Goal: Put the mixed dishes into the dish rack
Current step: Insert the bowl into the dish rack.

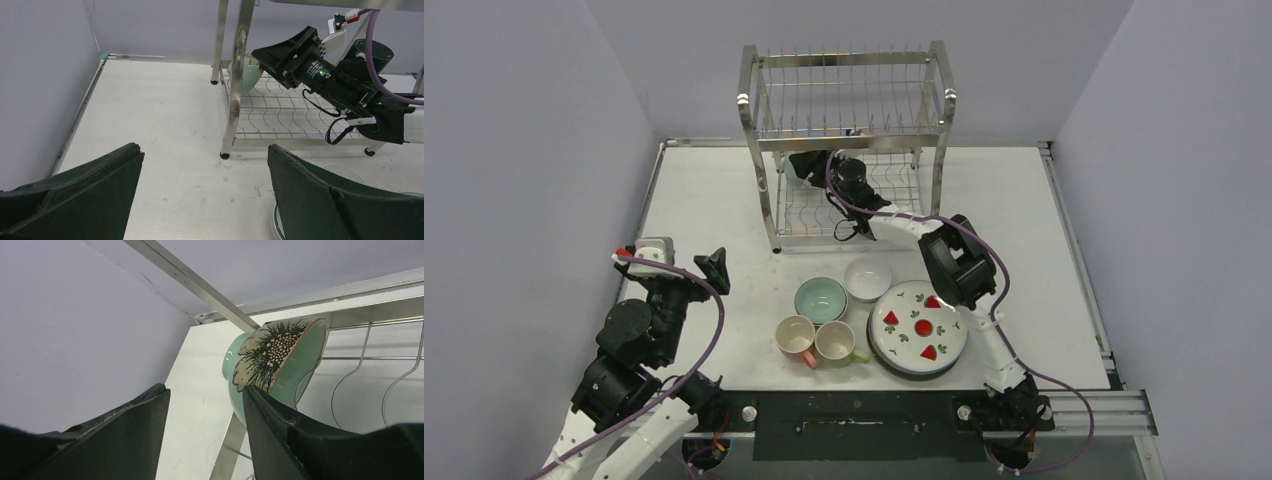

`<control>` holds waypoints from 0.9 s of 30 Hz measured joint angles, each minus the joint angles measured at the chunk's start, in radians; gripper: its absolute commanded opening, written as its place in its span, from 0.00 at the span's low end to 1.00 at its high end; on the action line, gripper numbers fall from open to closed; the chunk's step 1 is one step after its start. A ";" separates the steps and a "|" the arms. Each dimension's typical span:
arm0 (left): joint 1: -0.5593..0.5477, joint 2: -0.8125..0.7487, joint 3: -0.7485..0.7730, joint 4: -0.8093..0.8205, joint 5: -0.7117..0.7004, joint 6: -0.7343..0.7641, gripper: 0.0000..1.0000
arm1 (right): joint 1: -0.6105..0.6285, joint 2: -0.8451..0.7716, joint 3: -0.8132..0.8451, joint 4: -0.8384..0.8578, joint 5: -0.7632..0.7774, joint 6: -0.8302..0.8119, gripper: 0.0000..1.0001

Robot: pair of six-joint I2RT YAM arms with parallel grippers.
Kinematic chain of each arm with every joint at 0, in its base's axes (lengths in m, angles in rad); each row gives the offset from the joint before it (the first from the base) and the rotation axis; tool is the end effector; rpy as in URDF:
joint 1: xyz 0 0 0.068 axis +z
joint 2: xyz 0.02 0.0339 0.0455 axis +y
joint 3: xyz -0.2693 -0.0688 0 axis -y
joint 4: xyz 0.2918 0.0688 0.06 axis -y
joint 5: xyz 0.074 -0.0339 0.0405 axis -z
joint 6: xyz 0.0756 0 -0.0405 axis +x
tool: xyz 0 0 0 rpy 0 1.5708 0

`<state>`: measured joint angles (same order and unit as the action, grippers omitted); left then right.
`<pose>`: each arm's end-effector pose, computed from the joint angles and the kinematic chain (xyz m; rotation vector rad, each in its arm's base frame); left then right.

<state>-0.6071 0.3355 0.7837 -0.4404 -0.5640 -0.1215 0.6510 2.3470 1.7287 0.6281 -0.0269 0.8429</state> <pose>0.1385 -0.0470 0.3838 -0.0646 1.5644 -0.1328 0.5005 0.3839 0.1869 0.1391 1.6850 1.1766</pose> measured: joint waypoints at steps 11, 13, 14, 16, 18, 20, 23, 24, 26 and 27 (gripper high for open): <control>0.000 0.000 0.000 0.000 0.000 0.000 0.95 | -0.002 -0.006 -0.006 0.007 -0.030 -0.003 0.59; 0.000 0.000 0.000 0.000 0.000 0.000 0.95 | -0.002 -0.023 -0.033 0.002 -0.024 -0.013 0.59; 0.000 0.000 0.000 0.000 0.000 0.000 0.95 | -0.002 -0.034 -0.048 -0.004 -0.018 -0.019 0.60; 0.000 0.000 0.000 0.000 0.000 0.000 0.95 | -0.002 -0.058 -0.084 -0.015 0.004 -0.030 0.61; 0.000 -0.001 0.000 0.000 0.000 0.000 0.95 | -0.002 -0.076 -0.116 -0.017 0.024 -0.040 0.63; 0.000 -0.002 0.000 0.000 0.000 0.000 0.95 | -0.002 -0.083 -0.136 -0.015 0.033 -0.047 0.64; 0.000 -0.003 0.000 0.000 0.000 0.000 0.95 | -0.002 -0.083 -0.143 -0.017 0.039 -0.047 0.64; 0.000 -0.003 0.000 0.000 0.000 0.000 0.95 | -0.002 -0.083 -0.143 -0.017 0.039 -0.047 0.64; 0.000 -0.005 0.000 0.000 0.000 0.000 0.95 | -0.002 -0.083 -0.139 -0.018 0.039 -0.047 0.64; 0.000 -0.005 0.000 0.000 0.000 0.000 0.95 | -0.002 -0.082 -0.134 -0.023 0.040 -0.047 0.64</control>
<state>-0.6071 0.3302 0.7834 -0.4400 -0.5640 -0.1215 0.6495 2.2650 1.5948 0.6052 0.0128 0.7959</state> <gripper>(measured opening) 0.946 0.639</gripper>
